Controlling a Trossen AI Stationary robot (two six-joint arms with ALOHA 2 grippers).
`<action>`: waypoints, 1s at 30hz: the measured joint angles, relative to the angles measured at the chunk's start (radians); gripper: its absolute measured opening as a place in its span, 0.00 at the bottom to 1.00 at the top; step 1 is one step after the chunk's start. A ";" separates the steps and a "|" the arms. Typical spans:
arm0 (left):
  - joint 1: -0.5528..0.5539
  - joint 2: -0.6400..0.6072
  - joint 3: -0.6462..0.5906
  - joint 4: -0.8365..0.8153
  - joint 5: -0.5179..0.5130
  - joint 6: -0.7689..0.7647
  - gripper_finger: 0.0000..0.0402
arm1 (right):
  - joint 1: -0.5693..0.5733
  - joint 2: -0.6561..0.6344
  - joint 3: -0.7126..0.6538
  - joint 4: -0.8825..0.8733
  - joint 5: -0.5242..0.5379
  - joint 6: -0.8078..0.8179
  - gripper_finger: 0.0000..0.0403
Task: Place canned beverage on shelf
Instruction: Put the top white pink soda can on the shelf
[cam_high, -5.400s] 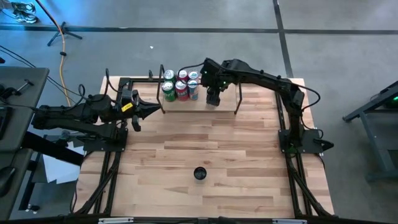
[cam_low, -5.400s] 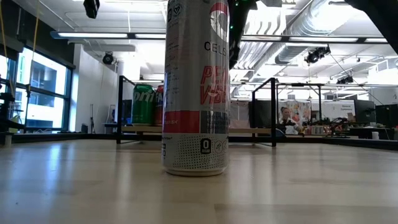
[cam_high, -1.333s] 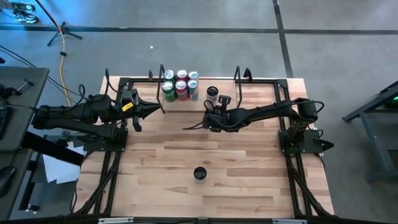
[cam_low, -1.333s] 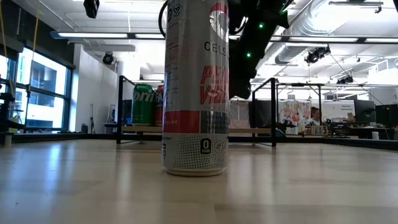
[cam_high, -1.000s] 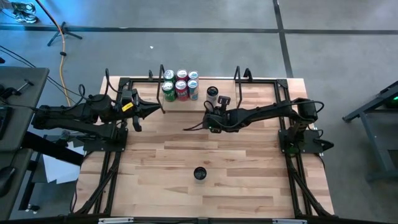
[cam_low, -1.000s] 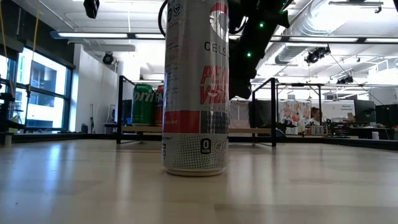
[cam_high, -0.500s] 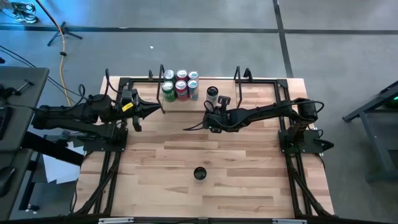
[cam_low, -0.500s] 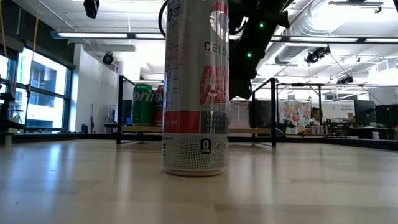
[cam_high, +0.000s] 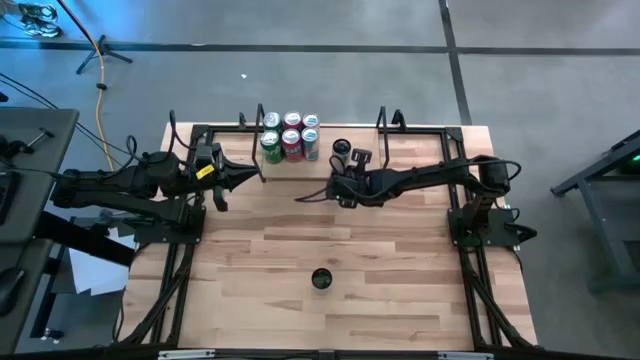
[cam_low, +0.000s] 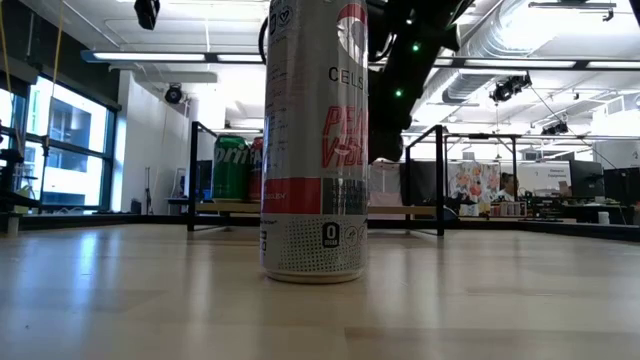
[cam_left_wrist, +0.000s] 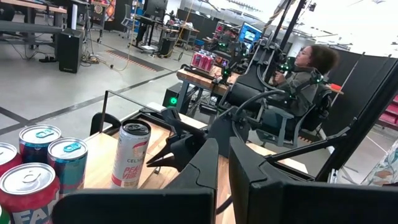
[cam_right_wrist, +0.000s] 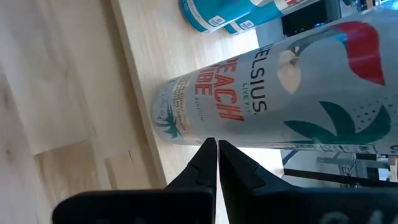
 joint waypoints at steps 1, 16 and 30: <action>0.000 0.000 0.000 0.000 0.000 0.000 0.00 | -0.004 0.000 0.000 0.002 0.000 0.000 0.00; 0.000 0.000 0.000 0.000 0.000 0.000 0.00 | -0.076 0.000 0.000 0.101 -0.002 -0.075 0.00; 0.000 0.000 0.000 0.000 0.000 0.000 0.00 | -0.134 0.000 0.000 0.127 -0.007 -0.054 0.00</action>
